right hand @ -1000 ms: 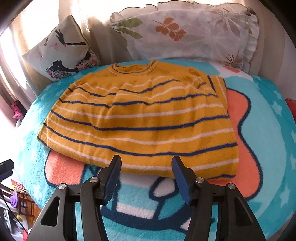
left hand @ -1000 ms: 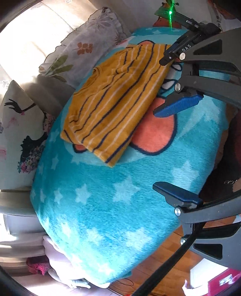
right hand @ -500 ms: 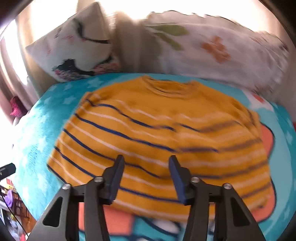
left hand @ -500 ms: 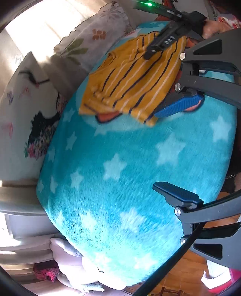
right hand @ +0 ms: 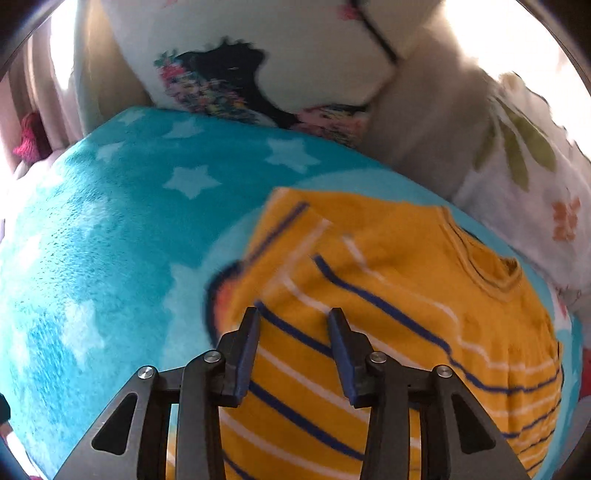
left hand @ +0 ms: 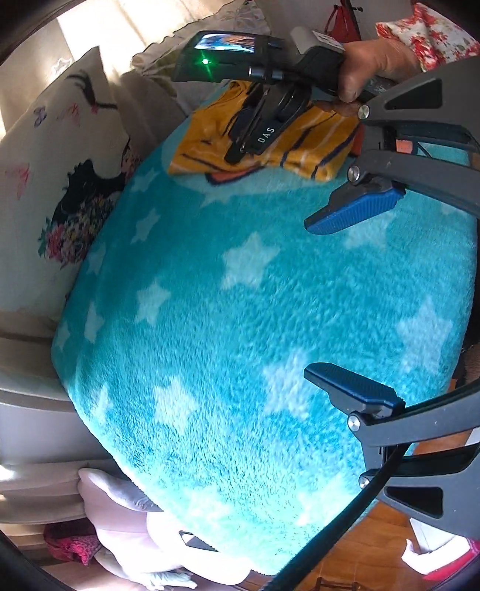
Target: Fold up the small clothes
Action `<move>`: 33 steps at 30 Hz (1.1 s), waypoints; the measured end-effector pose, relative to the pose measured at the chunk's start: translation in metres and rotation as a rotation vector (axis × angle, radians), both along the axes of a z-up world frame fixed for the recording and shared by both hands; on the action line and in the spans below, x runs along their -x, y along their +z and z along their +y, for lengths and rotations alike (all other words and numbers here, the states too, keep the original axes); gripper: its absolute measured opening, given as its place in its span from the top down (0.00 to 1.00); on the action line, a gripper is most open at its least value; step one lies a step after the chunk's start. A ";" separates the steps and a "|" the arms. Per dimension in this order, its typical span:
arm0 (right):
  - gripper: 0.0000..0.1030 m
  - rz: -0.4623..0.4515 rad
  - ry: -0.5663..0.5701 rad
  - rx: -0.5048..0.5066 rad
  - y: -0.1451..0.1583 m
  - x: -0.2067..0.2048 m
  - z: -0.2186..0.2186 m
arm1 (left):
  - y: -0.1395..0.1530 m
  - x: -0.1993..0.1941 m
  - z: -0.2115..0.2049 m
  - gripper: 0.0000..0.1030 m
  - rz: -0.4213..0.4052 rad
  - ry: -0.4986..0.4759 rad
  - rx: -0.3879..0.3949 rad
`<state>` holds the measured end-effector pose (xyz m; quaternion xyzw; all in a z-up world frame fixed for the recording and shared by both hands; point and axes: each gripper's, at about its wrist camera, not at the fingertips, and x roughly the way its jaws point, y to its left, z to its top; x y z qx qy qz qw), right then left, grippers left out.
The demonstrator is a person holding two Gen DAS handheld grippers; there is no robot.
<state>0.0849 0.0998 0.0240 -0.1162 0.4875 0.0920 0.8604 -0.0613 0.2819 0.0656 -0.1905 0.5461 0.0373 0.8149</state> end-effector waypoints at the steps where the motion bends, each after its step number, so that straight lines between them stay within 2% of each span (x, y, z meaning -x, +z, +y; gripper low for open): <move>1: 0.57 0.027 0.036 -0.014 -0.002 -0.001 0.006 | -0.001 -0.002 0.002 0.31 0.003 0.001 0.003; 2: 0.51 0.036 0.059 -0.001 -0.003 -0.002 0.012 | -0.002 -0.003 0.003 0.31 0.003 -0.001 0.004; 4: 0.51 0.033 0.080 -0.032 0.006 -0.002 0.012 | -0.001 -0.005 0.005 0.31 -0.005 -0.008 0.002; 5: 0.51 0.029 0.058 -0.110 0.018 -0.003 0.001 | 0.000 -0.006 0.005 0.31 -0.009 -0.010 -0.001; 7: 0.51 0.013 -0.005 -0.203 0.033 -0.004 -0.018 | 0.000 -0.008 0.006 0.31 -0.014 -0.015 -0.005; 10: 0.51 -0.013 -0.123 -0.237 0.047 -0.011 -0.049 | -0.004 -0.012 0.006 0.31 -0.005 -0.023 0.007; 13: 0.56 0.014 -0.174 -0.198 0.035 -0.029 -0.057 | -0.011 -0.015 0.004 0.31 0.010 -0.038 0.024; 15: 0.59 0.065 -0.192 -0.232 0.019 -0.042 -0.055 | -0.013 -0.017 0.001 0.31 0.016 -0.050 0.024; 18: 0.57 0.157 -0.155 -0.289 -0.005 -0.054 -0.044 | -0.015 -0.019 -0.003 0.31 0.021 -0.067 0.020; 20: 0.57 0.139 -0.139 -0.266 -0.003 -0.054 -0.038 | -0.015 -0.020 -0.006 0.31 0.021 -0.079 0.013; 23: 0.57 0.109 -0.151 -0.344 0.014 -0.040 -0.049 | -0.017 -0.022 -0.008 0.31 0.026 -0.092 0.005; 26: 0.56 0.070 -0.157 -0.351 0.027 -0.016 -0.064 | -0.021 -0.027 -0.014 0.31 0.037 -0.110 0.001; 29: 0.52 0.047 -0.163 -0.325 0.030 0.013 -0.076 | -0.024 -0.034 -0.025 0.31 0.042 -0.143 -0.006; 33: 0.51 0.039 -0.157 -0.237 0.023 0.052 -0.091 | -0.026 -0.043 -0.043 0.31 0.048 -0.203 -0.027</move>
